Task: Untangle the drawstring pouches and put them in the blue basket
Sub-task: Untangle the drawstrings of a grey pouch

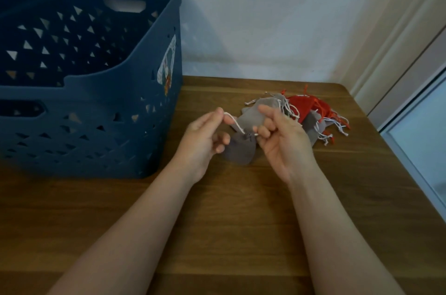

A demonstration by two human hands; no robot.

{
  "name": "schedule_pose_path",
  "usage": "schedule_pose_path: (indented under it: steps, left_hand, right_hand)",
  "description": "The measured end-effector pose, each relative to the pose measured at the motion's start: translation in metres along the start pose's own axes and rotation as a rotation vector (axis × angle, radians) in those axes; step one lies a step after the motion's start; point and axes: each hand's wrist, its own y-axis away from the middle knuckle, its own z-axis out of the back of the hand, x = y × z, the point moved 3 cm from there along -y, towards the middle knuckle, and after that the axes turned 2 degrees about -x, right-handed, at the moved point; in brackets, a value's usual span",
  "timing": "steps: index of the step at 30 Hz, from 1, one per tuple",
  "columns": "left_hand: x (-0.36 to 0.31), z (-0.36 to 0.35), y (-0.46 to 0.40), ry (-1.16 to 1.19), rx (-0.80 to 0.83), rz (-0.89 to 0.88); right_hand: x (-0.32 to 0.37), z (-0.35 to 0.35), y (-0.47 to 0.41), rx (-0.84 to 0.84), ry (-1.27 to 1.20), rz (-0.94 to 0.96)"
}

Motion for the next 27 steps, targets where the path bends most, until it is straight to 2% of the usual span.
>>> schedule_pose_path:
  steps: [3,5,9,11,15,17,22,24,27]
  left_hand:
    - [-0.003,-0.002,0.003,-0.162,-0.033,-0.058]
    - [-0.004,-0.002,0.004,-0.25,-0.022,-0.106]
    - [-0.008,-0.004,0.007,-0.253,-0.004,-0.174]
    - [-0.009,-0.007,0.008,-0.282,0.045,-0.21]
    - [-0.006,-0.009,0.006,-0.462,0.12,-0.25]
    - [-0.006,-0.01,0.007,-0.578,0.136,-0.268]
    - [-0.004,-0.01,0.006,-0.78,0.102,-0.32]
    - [-0.004,-0.009,0.007,-0.688,0.08,-0.286]
    - [-0.002,-0.008,0.008,-0.318,0.081,-0.055]
  right_hand:
    - [-0.002,-0.007,0.004,0.087,0.512,0.133]
    - [-0.004,-0.014,0.007,0.164,0.654,0.168]
    - [-0.005,-0.016,0.01,0.197,0.714,0.209]
    - [-0.004,-0.017,0.011,0.181,0.658,0.229]
    - [0.001,-0.014,0.011,0.101,0.549,0.24]
    - [0.003,-0.013,0.011,0.113,0.546,0.265]
    - [0.0,-0.016,0.013,0.209,0.727,0.337]
    - [0.001,-0.015,0.012,0.205,0.728,0.356]
    - [0.004,-0.013,0.01,0.124,0.685,0.364]
